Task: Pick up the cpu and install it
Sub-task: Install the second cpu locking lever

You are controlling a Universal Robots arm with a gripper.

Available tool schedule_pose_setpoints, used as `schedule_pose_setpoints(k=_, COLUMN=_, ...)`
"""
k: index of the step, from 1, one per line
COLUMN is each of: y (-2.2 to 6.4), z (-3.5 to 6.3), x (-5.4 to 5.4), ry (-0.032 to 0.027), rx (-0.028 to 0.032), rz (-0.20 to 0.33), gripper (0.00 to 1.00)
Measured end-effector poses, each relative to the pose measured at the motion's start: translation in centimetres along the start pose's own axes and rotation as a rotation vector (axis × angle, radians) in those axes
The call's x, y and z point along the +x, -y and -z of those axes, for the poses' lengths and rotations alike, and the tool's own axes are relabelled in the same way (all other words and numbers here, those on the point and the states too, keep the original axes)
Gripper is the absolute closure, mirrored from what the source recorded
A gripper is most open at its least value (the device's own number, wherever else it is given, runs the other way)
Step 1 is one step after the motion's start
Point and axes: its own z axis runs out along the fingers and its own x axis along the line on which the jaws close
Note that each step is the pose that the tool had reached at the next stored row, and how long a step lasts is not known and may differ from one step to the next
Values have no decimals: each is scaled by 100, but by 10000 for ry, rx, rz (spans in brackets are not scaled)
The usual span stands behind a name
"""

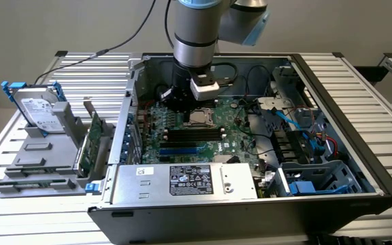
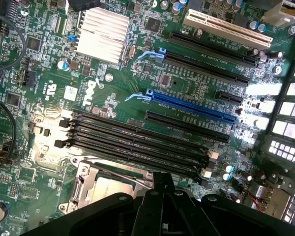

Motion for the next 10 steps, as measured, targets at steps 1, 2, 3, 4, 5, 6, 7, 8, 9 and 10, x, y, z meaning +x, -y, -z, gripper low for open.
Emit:
schedule_pose_setpoints(k=1, y=1, z=-5, x=-4, ry=-4, rx=22, rz=36, gripper=89)
schedule_pose_setpoints(k=2, y=2, z=-11, x=-8, ry=-10, rx=44, rz=69, gripper=89)
schedule_pose_setpoints(k=3, y=3, z=-19, x=-12, ry=-14, rx=63, rz=95, gripper=89)
schedule_pose_setpoints(k=4, y=4, z=-27, x=-17, ry=-19, rx=82, rz=123, gripper=89)
schedule_pose_setpoints(k=5, y=5, z=-36, x=-21, ry=-22, rx=99, rz=149, gripper=89)
schedule_pose_setpoints(k=6, y=7, z=-44, x=-25, ry=-25, rx=115, rz=174, gripper=89)
schedule_pose_setpoints(k=7, y=8, z=-52, x=-29, ry=-30, rx=133, rz=198, gripper=89)
schedule_pose_setpoints(k=8, y=9, z=-60, x=-33, ry=-35, rx=153, rz=223, gripper=89)
schedule_pose_setpoints(k=9, y=10, z=-66, x=-35, ry=-38, rx=171, rz=248, gripper=89)
schedule_pose_setpoints(k=10, y=11, z=-73, x=-37, ry=-44, rx=195, rz=273, gripper=89)
